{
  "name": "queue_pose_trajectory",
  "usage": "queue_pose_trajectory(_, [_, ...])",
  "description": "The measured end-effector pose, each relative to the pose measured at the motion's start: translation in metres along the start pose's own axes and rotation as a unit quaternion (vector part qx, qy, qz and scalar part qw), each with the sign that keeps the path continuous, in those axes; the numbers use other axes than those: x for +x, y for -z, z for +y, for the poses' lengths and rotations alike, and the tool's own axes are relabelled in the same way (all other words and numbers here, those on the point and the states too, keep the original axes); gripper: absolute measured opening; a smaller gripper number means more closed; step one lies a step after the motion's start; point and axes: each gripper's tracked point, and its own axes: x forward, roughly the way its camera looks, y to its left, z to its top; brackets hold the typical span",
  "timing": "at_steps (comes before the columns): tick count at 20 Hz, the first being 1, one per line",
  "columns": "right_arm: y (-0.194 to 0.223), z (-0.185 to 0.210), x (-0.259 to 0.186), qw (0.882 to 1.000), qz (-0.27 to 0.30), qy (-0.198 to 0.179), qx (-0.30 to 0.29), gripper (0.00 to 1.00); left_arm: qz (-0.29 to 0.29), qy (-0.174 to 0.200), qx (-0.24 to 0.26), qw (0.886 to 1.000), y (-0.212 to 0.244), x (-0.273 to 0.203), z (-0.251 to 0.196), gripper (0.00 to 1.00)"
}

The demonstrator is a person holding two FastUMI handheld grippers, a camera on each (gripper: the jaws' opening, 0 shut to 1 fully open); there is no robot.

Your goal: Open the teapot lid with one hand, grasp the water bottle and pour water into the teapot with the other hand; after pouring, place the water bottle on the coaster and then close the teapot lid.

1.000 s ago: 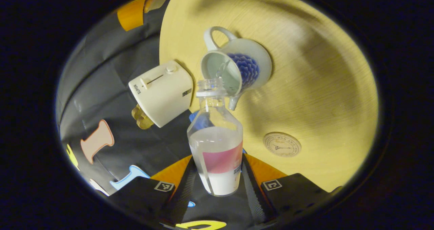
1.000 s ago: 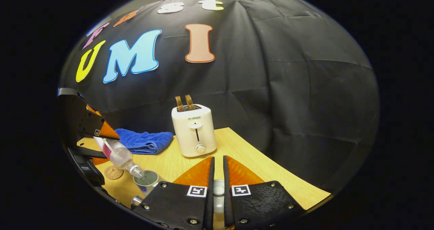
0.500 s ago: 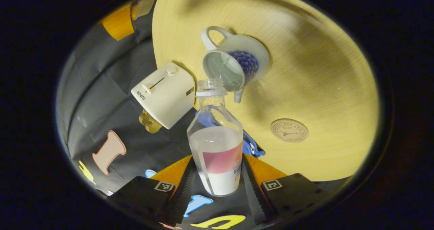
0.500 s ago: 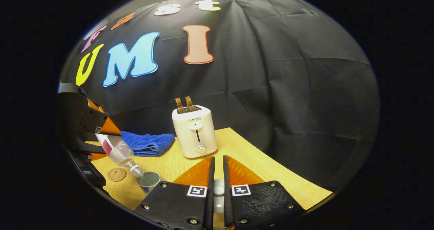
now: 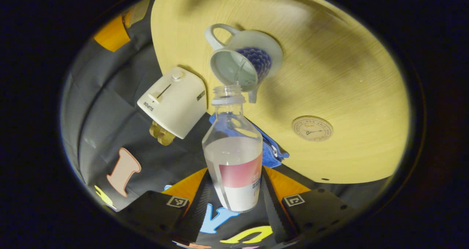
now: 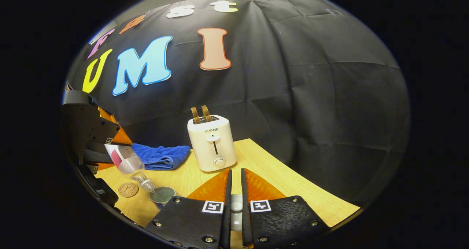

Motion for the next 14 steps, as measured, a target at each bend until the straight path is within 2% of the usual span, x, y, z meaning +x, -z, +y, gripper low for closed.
queue_pose_trajectory(5, [-0.0001,-0.0004,-0.0006,1.000,0.000,-0.003,0.006,0.12,0.006,-0.002,0.017,1.000,-0.0014,-0.0055,0.0057,0.82])
queue_pose_trajectory(14, [-0.0005,-0.0008,-0.0006,1.000,0.000,-0.004,0.010,0.12,0.009,0.003,0.015,1.000,-0.0014,-0.0062,0.0051,0.82])
